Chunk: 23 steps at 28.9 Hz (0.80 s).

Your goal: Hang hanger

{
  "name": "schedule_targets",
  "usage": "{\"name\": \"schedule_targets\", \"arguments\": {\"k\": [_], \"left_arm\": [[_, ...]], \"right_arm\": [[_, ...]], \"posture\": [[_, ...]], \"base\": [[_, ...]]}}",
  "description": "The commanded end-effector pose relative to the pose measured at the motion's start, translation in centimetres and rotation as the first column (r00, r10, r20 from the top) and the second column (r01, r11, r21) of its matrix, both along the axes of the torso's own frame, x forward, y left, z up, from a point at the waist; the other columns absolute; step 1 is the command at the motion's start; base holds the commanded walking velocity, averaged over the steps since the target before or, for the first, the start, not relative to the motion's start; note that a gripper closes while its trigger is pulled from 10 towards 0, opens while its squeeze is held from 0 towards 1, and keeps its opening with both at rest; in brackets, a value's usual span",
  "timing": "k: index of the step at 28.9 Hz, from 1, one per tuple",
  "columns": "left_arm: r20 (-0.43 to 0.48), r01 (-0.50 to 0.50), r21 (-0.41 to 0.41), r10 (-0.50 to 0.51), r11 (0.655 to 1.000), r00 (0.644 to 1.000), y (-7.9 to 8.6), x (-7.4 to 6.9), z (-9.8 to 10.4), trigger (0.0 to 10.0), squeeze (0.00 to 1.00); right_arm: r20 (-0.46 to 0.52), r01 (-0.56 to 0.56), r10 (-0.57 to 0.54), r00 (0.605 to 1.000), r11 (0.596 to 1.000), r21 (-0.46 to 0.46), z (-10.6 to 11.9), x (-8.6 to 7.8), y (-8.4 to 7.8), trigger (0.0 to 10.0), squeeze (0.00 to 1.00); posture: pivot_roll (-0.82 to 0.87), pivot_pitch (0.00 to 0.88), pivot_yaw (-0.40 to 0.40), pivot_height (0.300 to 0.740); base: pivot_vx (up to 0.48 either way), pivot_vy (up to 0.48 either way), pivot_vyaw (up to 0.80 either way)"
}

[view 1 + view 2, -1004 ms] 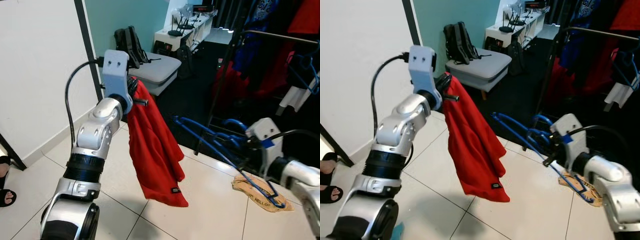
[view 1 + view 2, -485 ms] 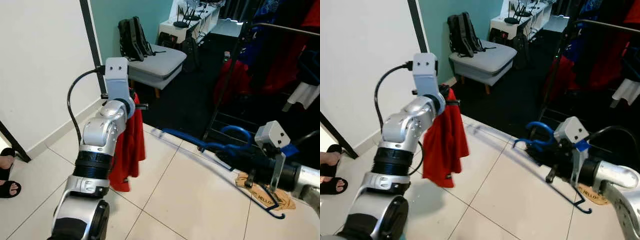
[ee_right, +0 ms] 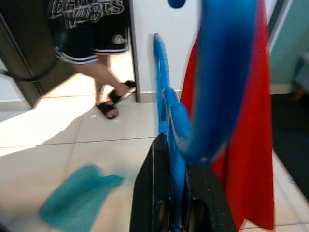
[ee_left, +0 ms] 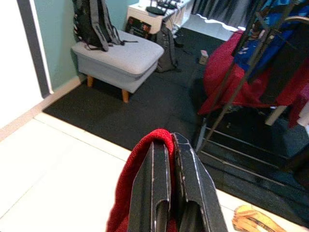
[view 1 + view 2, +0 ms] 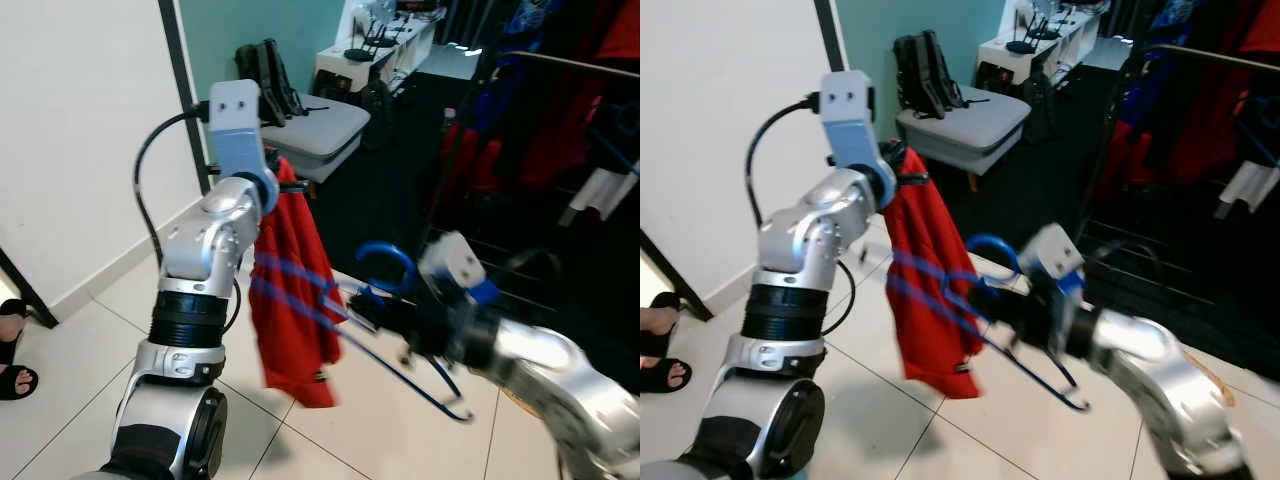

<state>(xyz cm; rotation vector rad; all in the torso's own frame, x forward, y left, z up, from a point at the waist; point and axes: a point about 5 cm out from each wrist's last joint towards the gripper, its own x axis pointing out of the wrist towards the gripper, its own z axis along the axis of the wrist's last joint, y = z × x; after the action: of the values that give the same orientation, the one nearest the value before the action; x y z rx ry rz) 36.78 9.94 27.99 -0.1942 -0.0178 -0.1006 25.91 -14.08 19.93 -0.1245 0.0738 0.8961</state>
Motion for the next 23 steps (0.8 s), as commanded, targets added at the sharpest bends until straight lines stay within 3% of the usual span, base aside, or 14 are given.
{"name": "schedule_targets", "arguments": {"k": [1, 2, 4, 6, 16, 19, 20, 23], "left_arm": [[0.033, -0.027, -0.009, 0.027, 1.000, 0.999, 0.2, -0.3, 1.2, 10.0, 0.00], [0.033, -0.027, -0.009, 0.027, 1.000, 0.999, 0.2, -0.3, 1.2, 10.0, 0.00], [0.026, -0.038, 0.001, 0.038, 0.999, 0.999, 0.1, -0.5, 1.2, 10.0, 0.00], [0.025, -0.040, 0.005, 0.040, 0.999, 0.999, 0.0, -0.6, 1.2, 10.0, 0.00], [0.025, -0.044, 0.017, 0.044, 0.999, 0.999, -0.3, -0.6, 1.1, 10.0, 0.00], [0.027, 0.004, -0.004, -0.004, 1.000, 1.000, -1.1, -0.8, 1.4, 10.0, 0.00], [0.033, 0.090, -0.029, -0.089, 0.995, 0.995, -2.2, -1.2, 1.7, 10.0, 0.00], [0.039, 0.152, -0.045, -0.150, 0.987, 0.988, -3.0, -1.5, 1.9, 10.0, 0.00]], "right_arm": [[0.011, 0.117, -0.116, 0.993, 0.993, -0.023, -0.2, 1.0, -0.5, 10.0, 0.00], [0.011, 0.117, -0.116, 0.993, 0.993, -0.023, -0.2, 1.0, -0.5, 10.0, 0.00], [0.047, 0.270, -0.268, 0.962, 0.962, -0.037, 0.4, 2.0, -2.3, 10.0, 0.00], [0.056, 0.318, -0.315, 0.947, 0.947, -0.038, 0.7, 2.2, -3.0, 10.0, 0.00], [0.093, 0.389, -0.386, 0.918, 0.921, -0.016, 2.1, 2.4, -4.5, 10.0, 0.00], [0.105, 0.413, -0.410, 0.906, 0.911, -0.007, 2.5, 2.4, -4.7, 10.0, 0.00], [0.104, 0.420, -0.418, 0.903, 0.907, -0.002, 2.4, 2.5, -4.6, 10.0, 0.00], [0.101, 0.424, -0.422, 0.901, 0.906, 0.003, 2.4, 2.6, -4.5, 10.0, 0.00]], "posture": [[-0.02, 0.031, 0.008, 0.740], [-0.02, 0.031, 0.008, 0.740], [-0.02, 0.030, 0.009, 0.740], [-0.03, 0.031, 0.011, 0.740], [-0.04, 0.029, 0.017, 0.740], [-0.04, 0.028, 0.017, 0.740], [-0.03, 0.026, 0.014, 0.740], [-0.03, 0.026, 0.014, 0.740]], "base": [[0.000, 0.000, 0.00], [0.000, 0.000, 0.00], [0.000, 0.000, 0.00], [0.000, 0.000, 0.00], [0.000, 0.000, 0.00], [0.000, 0.000, 0.00], [0.000, 0.000, 0.00], [0.000, 0.000, 0.00]]}}
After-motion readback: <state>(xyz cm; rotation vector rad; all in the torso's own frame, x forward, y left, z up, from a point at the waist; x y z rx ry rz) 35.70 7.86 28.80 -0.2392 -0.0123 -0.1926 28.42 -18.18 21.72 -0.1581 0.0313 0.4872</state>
